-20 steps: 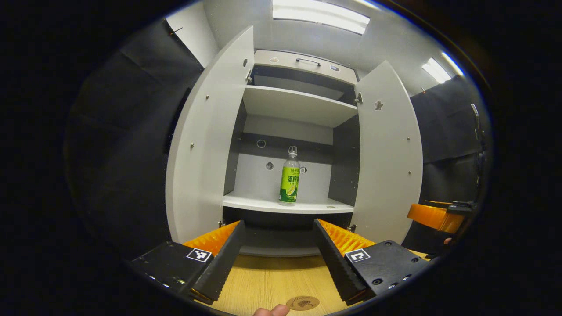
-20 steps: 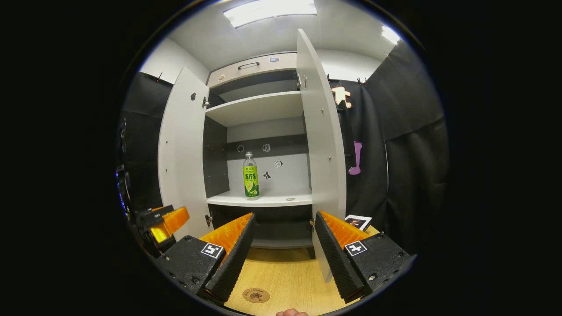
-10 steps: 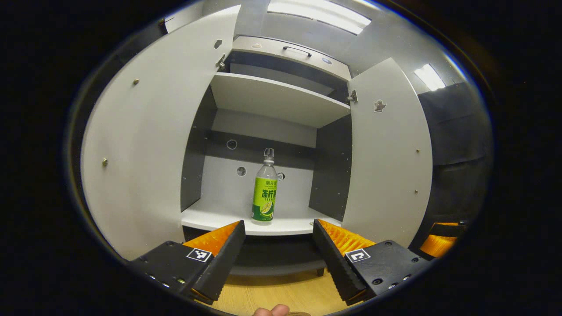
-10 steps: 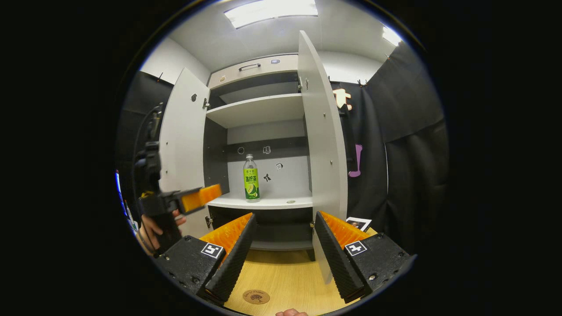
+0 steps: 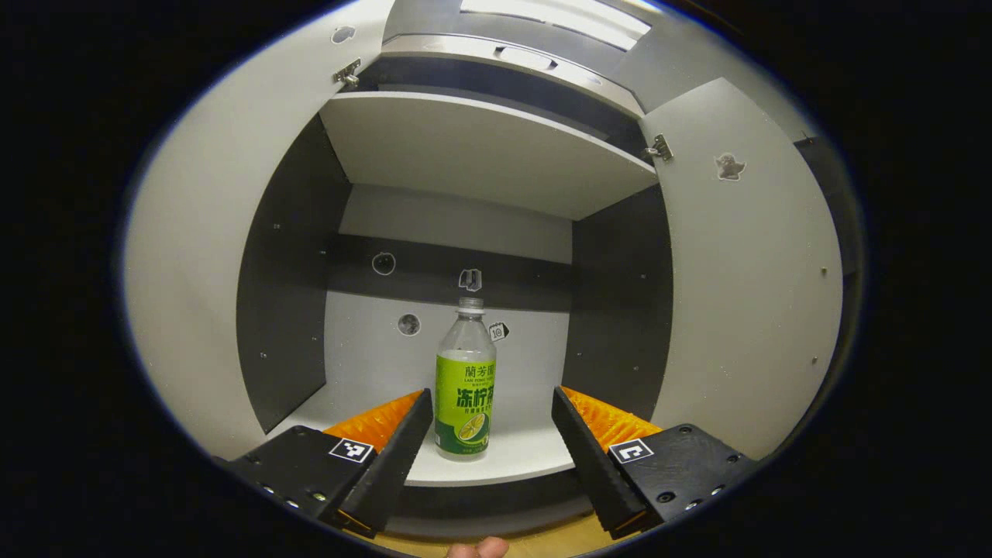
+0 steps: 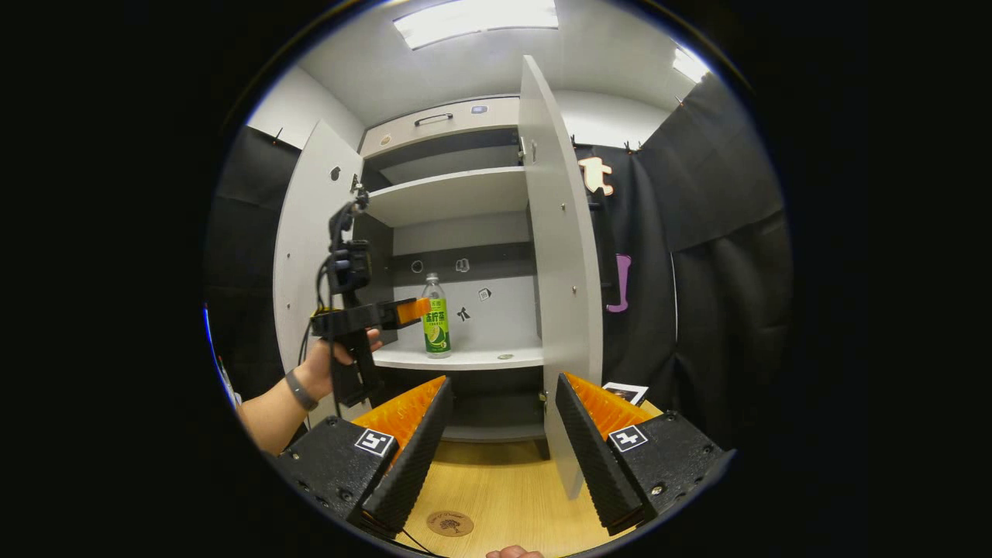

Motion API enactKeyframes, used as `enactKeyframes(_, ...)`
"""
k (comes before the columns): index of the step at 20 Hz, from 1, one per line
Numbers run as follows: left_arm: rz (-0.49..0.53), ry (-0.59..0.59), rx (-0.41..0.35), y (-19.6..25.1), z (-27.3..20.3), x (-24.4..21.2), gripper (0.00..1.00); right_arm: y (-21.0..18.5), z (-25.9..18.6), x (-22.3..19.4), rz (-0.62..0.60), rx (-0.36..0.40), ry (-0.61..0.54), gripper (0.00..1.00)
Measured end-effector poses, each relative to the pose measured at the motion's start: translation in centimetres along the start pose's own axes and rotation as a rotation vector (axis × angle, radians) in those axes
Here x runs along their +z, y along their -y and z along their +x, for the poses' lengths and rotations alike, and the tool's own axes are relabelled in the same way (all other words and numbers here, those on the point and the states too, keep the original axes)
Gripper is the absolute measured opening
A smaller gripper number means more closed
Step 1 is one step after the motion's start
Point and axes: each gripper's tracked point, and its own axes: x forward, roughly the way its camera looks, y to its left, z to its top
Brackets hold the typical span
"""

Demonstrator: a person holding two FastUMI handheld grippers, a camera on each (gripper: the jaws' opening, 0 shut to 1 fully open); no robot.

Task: Grasp the bottle in the cabinet with the left hand and place it on the coaster, then close the right door with the right hand and the left door with the left hand.

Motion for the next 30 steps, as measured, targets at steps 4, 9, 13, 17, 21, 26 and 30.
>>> enactKeyframes(4, 0.007, -0.041, 0.008, -0.8, 4.8, -1.0, 0.94, 1.0, 0.5, -0.2, -0.003, -0.036, -0.005, 0.83)
enactKeyframes(9, 0.008, -0.067, 0.04, -1.8, 8.8, -2.1, 0.94, 1.4, 1.3, -0.6, 0.004, -0.051, -0.015, 0.83)
enactKeyframes(13, 0.027, -0.081, 0.068, -2.8, 10.9, -2.9, 0.94, 1.8, 1.6, -0.3, 0.004, -0.06, -0.007, 0.83)
enactKeyframes(17, 0.021, -0.085, 0.099, -3.5, 12.1, -3.4, 0.94, 1.9, 1.9, -0.5, 0.004, -0.057, -0.011, 0.83)
enactKeyframes(21, 0.009, -0.042, 0.08, -3.3, 12.3, -2.1, 0.94, 2.1, 2.0, -0.4, 0.004, -0.06, -0.008, 0.83)
enactKeyframes(26, 0.0, -0.042, 0.089, -3.9, 11.5, -1.4, 0.71, 2.1, 1.6, -0.4, 0.011, -0.061, -0.01, 0.83)
enactKeyframes(30, 0.001, -0.042, 0.049, -3.5, 9.3, -0.1, 0.71, 1.8, 1.4, -0.1, 0.002, -0.046, -0.007, 0.83)
